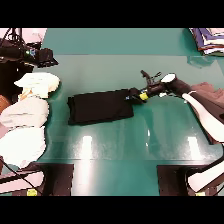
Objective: Fold the shirts.
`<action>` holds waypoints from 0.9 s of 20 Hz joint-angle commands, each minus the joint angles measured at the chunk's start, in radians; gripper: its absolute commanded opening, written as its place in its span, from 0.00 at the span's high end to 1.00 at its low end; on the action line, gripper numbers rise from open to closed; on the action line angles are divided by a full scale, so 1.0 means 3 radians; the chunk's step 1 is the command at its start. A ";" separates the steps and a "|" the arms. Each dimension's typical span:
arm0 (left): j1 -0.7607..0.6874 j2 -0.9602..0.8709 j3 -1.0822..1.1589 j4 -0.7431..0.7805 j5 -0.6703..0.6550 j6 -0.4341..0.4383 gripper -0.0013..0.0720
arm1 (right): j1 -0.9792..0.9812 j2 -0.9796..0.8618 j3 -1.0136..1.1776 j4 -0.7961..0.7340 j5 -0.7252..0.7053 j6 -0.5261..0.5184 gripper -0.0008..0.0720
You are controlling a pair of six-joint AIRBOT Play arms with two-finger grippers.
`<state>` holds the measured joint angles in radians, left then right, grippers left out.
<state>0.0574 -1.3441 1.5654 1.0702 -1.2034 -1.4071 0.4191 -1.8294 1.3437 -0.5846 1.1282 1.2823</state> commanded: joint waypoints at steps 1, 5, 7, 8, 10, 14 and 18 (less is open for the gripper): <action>0.0001 0.0000 0.0000 -0.0025 -0.0070 0.0003 0.95 | 0.0277 -0.0281 0.0306 0.0221 0.0062 -0.0088 0.38; -0.0099 0.0001 0.0001 0.0000 -0.0228 0.0006 0.95 | 0.0346 -0.0296 0.0532 0.0191 0.0079 -0.0327 0.97; -0.0272 0.0003 0.0001 0.0000 -0.0228 0.0006 0.95 | 0.0243 -0.0249 0.0655 0.0174 0.0161 -0.0310 0.97; -0.0389 0.0003 0.0001 0.0000 -0.0228 0.0006 0.95 | 0.0146 -0.0159 0.0656 0.0102 0.0137 -0.0220 0.97; -0.0613 0.0003 0.0001 -0.0001 -0.0226 0.0008 0.95 | -0.0140 0.0146 0.0591 -0.0230 0.0037 -0.0062 0.97; -0.0974 0.0003 0.0001 -0.0001 -0.0184 0.0066 0.95 | -0.1101 0.0944 0.0343 -0.0736 -0.0010 0.0038 0.97; -0.1251 0.0003 0.0001 -0.0001 0.0079 0.0065 0.95 | -0.2195 0.1459 0.0174 -0.0849 -0.0013 0.0041 0.97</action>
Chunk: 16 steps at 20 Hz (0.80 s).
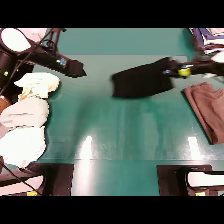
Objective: Fold the shirts.
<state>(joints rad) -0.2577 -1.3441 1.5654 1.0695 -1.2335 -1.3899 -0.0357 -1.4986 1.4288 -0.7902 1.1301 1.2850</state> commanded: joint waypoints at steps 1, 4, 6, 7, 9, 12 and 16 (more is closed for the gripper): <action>-0.0254 0.0003 0.0001 0.0001 0.0258 0.0009 0.95 | -0.0935 0.0425 -0.0137 -0.0165 -0.0020 0.0031 0.97; -0.0389 0.0003 0.0001 0.0000 0.0460 0.0009 0.95 | -0.1502 0.0491 -0.0184 -0.0159 -0.0043 0.0029 0.97; -0.0408 0.0000 0.0001 -0.0036 0.0493 0.0008 0.95 | -0.1723 0.0490 -0.0184 -0.0160 -0.0099 0.0027 0.97; -0.0408 0.0000 0.0001 -0.0029 0.0496 0.0008 0.95 | -0.1795 0.0490 -0.0184 -0.0159 -0.0155 0.0027 0.97; -0.0408 0.0000 0.0001 -0.0027 0.0496 0.0008 0.95 | -0.1890 0.0491 -0.0178 -0.0100 -0.0242 0.0027 0.97; -0.0408 0.0000 0.0001 -0.0024 0.0497 0.0008 0.95 | -0.1944 0.0492 0.0083 0.0070 -0.0121 0.0003 0.97; -0.0408 0.0000 0.0001 -0.0023 0.0496 0.0009 0.95 | -0.1966 0.0656 0.0535 0.0089 0.0168 -0.0001 0.97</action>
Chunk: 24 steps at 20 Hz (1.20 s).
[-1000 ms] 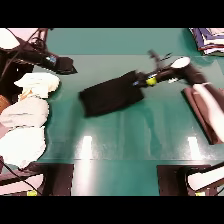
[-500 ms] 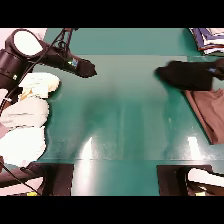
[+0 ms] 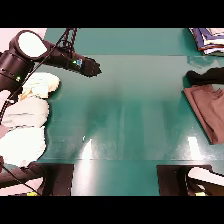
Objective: Fold the shirts.
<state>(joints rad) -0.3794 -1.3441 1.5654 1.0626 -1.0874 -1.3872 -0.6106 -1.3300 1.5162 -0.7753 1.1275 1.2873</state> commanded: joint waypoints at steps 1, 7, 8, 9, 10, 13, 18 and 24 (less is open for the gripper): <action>-0.0003 0.0000 0.0001 0.0001 0.0008 0.0001 0.95 | -0.0076 0.0174 0.0233 0.0025 0.0214 -0.0008 0.97; -0.0003 0.0000 0.0001 0.0004 -0.0008 0.0003 0.95 | -0.0360 0.0777 -0.0590 -0.0532 0.0373 -0.0005 0.97; -0.0003 0.0000 0.0001 0.0004 -0.0019 0.0009 0.95 | -0.0421 0.0880 -0.0779 -0.0673 0.0412 -0.0005 0.97; -0.0003 0.0000 0.0001 0.0004 -0.0020 0.0031 0.95 | -0.0483 0.0982 -0.0969 -0.0833 0.0446 -0.0005 0.97; -0.0003 0.0000 0.0001 0.0004 -0.0020 0.0031 0.95 | -0.0542 0.1071 -0.1141 -0.0940 0.0469 -0.0005 0.97; -0.0003 0.0000 0.0001 0.0009 -0.0019 0.0045 0.95 | -0.0763 0.1312 -0.1602 -0.1125 0.0591 -0.0004 0.96; -0.0003 0.0000 0.0001 0.0010 -0.0020 0.0114 0.95 | -0.1067 0.1422 -0.1921 -0.1534 0.0708 0.0025 0.28; -0.0003 0.0000 0.0001 0.0010 -0.0014 0.0114 0.95 | -0.0799 0.1423 -0.1563 -0.0999 0.0674 0.0036 0.29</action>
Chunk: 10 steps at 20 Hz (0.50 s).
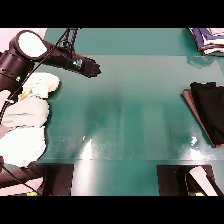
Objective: Fold the shirts.
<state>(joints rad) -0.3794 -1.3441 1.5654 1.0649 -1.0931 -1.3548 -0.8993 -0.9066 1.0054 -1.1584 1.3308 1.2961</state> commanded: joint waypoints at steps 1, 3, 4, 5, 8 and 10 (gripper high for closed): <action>-0.0003 0.0000 0.0001 0.0003 0.0008 0.0005 0.95 | 0.0366 0.0011 0.0219 0.0420 0.0001 0.0013 0.29; -0.0003 0.0001 0.0001 0.0001 -0.0019 0.0004 0.95 | 0.0856 0.0011 0.0332 0.0609 -0.0005 0.0019 0.29; -0.0003 0.0001 0.0003 -0.0010 -0.0056 0.0004 0.95 | 0.1116 0.0010 0.0367 0.0651 -0.0031 0.0019 0.29; -0.0003 0.0000 0.0003 -0.0010 -0.0043 0.0003 0.95 | 0.1409 0.0010 0.0392 0.0656 -0.0075 0.0019 0.29; -0.0003 0.0000 0.0004 -0.0010 0.0025 0.0004 0.95 | 0.2144 -0.0004 0.0403 0.0632 -0.0338 0.0017 0.41; -0.0003 0.0001 0.0004 -0.0010 0.0083 0.0004 0.95 | 0.2528 -0.0061 0.0404 0.0632 -0.0470 0.0015 0.67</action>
<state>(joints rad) -0.3794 -1.3441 1.5654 1.0634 -1.0889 -1.3537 -0.3115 -0.9123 1.1183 -0.9829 1.2526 1.2995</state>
